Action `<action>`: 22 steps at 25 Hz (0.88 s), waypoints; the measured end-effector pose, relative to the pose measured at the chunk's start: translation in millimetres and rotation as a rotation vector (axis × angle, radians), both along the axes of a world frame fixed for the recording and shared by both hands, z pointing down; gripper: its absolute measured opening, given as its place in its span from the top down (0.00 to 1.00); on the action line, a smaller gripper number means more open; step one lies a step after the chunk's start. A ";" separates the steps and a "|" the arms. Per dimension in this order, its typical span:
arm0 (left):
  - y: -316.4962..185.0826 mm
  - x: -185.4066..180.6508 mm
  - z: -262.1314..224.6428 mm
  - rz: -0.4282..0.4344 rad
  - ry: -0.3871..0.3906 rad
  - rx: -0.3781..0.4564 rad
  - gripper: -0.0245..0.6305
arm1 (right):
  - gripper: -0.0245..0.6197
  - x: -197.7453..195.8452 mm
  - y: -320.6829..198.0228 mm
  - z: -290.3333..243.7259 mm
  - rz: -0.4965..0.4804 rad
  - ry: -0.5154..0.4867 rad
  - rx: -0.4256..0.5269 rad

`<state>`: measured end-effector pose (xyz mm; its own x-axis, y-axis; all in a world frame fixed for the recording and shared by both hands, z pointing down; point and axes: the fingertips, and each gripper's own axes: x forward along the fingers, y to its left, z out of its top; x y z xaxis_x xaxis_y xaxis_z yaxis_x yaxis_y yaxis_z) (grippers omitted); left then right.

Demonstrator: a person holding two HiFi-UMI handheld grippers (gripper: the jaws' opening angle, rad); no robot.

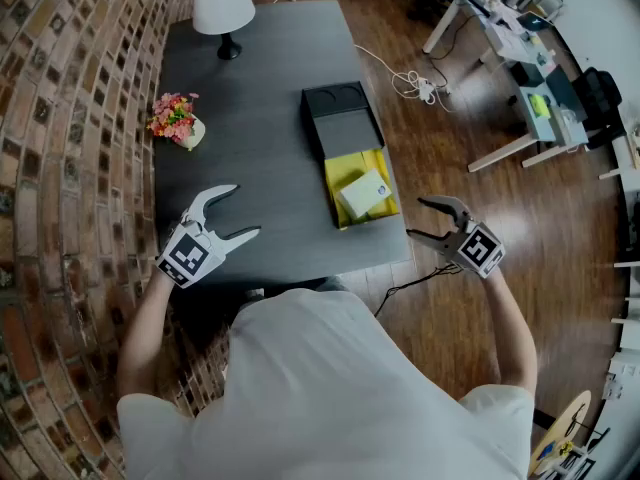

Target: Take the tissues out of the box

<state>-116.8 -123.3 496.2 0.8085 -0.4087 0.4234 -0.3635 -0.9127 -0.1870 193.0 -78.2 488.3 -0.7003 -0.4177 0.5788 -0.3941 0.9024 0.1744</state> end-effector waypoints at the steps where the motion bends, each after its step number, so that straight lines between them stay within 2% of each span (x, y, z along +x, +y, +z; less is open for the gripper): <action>1: -3.1 3.4 -0.8 -0.002 0.006 0.002 0.41 | 0.51 6.9 -1.0 2.6 -0.004 0.025 0.000; 7: -15.9 20.5 -4.4 -0.015 0.027 0.010 0.41 | 0.51 41.6 -10.6 14.5 -0.050 0.151 -0.009; 11: -13.5 32.2 -1.8 -0.024 0.035 0.002 0.41 | 0.51 57.8 -17.2 22.3 -0.115 0.246 -0.016; 18: -9.6 42.0 4.3 -0.068 0.045 -0.010 0.41 | 0.50 62.0 -31.8 53.7 -0.280 0.351 -0.060; 22: -3.4 40.1 7.0 -0.100 0.049 -0.021 0.41 | 0.50 60.4 -39.6 65.1 -0.336 0.416 -0.099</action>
